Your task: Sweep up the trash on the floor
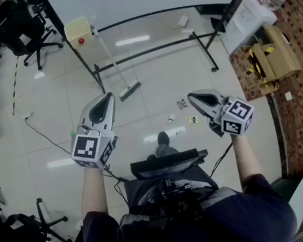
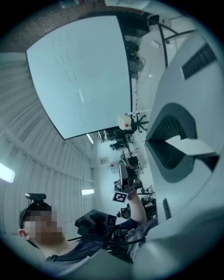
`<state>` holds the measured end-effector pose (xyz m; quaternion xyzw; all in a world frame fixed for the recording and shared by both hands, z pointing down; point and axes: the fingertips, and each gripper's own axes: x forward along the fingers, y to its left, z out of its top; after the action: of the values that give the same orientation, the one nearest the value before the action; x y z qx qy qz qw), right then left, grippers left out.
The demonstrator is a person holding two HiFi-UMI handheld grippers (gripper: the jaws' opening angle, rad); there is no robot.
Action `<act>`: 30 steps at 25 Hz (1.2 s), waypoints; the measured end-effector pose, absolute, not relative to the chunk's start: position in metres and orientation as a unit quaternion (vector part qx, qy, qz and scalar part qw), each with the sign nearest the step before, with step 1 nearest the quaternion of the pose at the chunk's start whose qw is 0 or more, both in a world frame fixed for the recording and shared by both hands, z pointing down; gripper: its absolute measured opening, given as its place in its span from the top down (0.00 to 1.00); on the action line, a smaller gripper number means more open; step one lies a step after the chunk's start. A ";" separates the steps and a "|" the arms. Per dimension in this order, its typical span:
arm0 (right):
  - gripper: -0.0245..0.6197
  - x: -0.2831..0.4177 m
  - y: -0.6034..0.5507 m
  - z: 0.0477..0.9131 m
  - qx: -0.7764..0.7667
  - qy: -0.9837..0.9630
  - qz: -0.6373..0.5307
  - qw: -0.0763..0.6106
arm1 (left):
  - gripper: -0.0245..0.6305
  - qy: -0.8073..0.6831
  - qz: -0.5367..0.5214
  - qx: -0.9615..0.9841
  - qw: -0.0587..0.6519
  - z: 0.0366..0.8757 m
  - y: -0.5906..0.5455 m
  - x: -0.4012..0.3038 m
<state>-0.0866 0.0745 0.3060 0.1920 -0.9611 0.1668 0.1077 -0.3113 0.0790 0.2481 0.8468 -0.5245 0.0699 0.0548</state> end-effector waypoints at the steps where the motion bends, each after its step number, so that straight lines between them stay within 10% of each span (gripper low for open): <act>1: 0.94 -0.088 0.059 0.305 0.191 -0.962 0.164 0.103 | 0.96 -0.528 0.075 0.844 0.052 0.248 0.067 -0.312; 30: 0.94 -0.193 -0.181 0.373 0.061 -0.959 0.206 0.185 | 0.96 -0.605 0.120 0.781 0.093 0.408 -0.216 -0.381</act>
<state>-0.1927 -0.1811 0.3728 0.0611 -0.9589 0.2058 0.1854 -0.3811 -0.2164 0.4075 0.7815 -0.6052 0.1196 0.0931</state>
